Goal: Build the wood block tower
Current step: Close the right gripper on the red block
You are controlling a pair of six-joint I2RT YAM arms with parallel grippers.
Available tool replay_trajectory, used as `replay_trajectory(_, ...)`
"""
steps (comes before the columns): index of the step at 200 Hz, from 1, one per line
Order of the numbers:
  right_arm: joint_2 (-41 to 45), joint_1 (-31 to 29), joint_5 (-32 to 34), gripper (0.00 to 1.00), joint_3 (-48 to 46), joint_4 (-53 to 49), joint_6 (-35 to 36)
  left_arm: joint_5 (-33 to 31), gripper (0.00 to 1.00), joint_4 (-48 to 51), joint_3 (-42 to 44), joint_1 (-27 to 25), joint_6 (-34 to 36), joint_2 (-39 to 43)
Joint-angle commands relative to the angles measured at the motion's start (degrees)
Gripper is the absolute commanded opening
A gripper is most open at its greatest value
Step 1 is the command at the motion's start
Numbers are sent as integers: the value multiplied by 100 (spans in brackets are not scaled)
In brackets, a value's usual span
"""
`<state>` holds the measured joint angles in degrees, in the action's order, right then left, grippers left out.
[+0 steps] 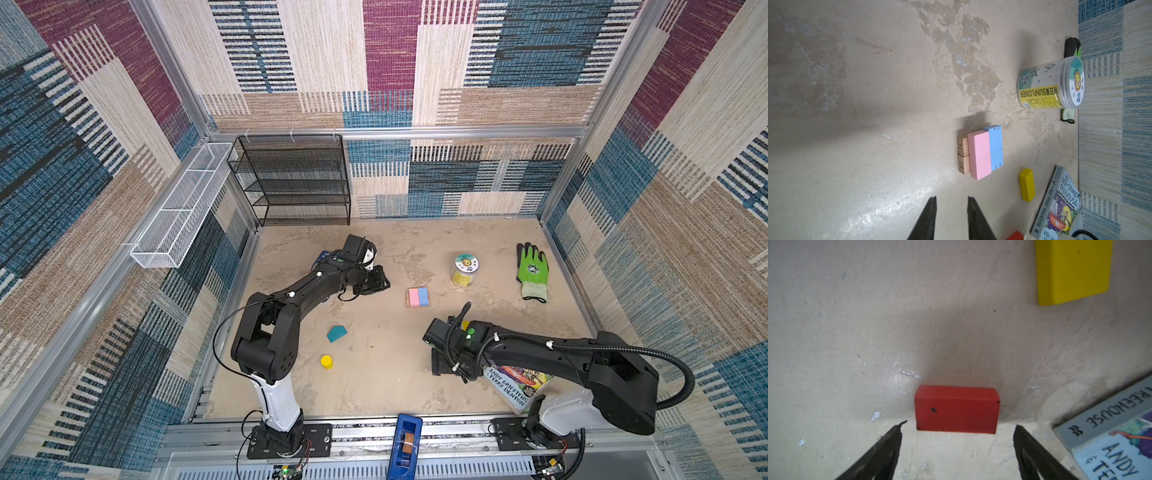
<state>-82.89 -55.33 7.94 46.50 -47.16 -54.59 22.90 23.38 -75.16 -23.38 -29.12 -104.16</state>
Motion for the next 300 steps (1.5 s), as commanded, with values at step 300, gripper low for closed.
replay_trajectory(300,-400,257,-216,68,148,199,423,119,30,-71,91,83,92,15)
